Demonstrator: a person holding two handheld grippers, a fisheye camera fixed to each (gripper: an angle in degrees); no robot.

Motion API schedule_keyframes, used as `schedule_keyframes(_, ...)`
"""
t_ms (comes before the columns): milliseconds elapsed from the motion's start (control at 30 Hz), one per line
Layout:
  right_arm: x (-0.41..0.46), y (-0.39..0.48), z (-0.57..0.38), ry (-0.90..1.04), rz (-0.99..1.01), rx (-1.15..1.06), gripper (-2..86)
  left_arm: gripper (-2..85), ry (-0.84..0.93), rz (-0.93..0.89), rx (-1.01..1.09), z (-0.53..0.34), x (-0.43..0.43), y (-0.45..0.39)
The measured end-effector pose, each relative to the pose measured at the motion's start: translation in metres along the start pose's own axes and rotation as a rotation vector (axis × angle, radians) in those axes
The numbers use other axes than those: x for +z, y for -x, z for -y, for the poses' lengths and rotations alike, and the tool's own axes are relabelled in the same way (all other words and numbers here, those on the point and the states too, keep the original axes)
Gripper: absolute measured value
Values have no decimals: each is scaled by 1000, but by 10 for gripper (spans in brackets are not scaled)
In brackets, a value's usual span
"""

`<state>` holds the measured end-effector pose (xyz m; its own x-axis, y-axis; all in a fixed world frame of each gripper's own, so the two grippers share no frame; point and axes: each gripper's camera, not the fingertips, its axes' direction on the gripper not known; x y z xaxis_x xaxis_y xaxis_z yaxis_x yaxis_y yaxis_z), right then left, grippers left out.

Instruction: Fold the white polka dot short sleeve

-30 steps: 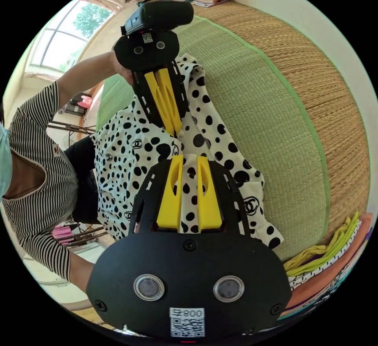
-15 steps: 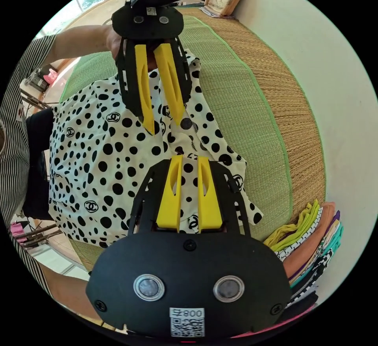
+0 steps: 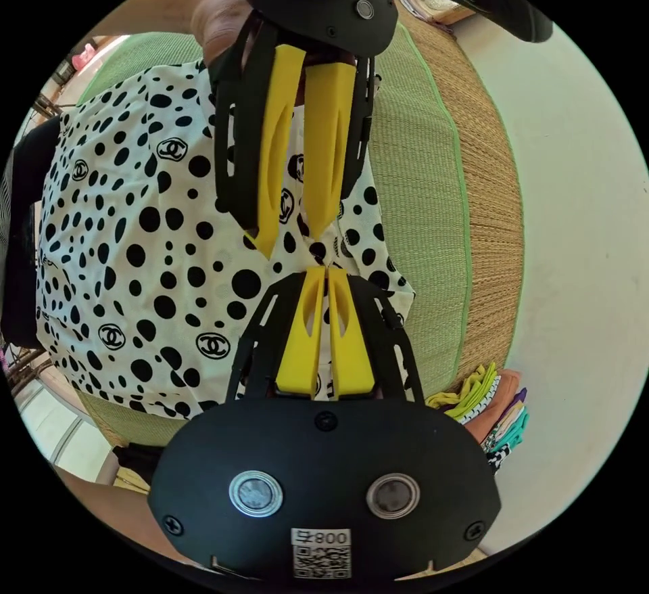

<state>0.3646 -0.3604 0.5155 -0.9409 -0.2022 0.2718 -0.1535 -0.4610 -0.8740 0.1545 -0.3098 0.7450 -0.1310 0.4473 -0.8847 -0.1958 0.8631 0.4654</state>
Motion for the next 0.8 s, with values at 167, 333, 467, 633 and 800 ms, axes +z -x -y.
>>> schedule_keyframes(167,-18,-8,-14,-54,43,59,-1,75,22,-28,-53,7,-2,20)
schedule_keyframes(333,-34,-15,-30,-73,55,117,3,21,-18,-166,-69,12,-10,33)
schedule_keyframes(467,-39,-25,-51,-124,54,249,6,12,-79,-399,-146,7,-14,68)
schedule_keyframes(633,-13,-46,-64,-149,142,450,-1,12,-75,-408,-239,-4,-13,90)
schedule_keyframes(800,5,-71,-67,-157,206,571,-1,28,-42,-267,-265,-3,-17,85)
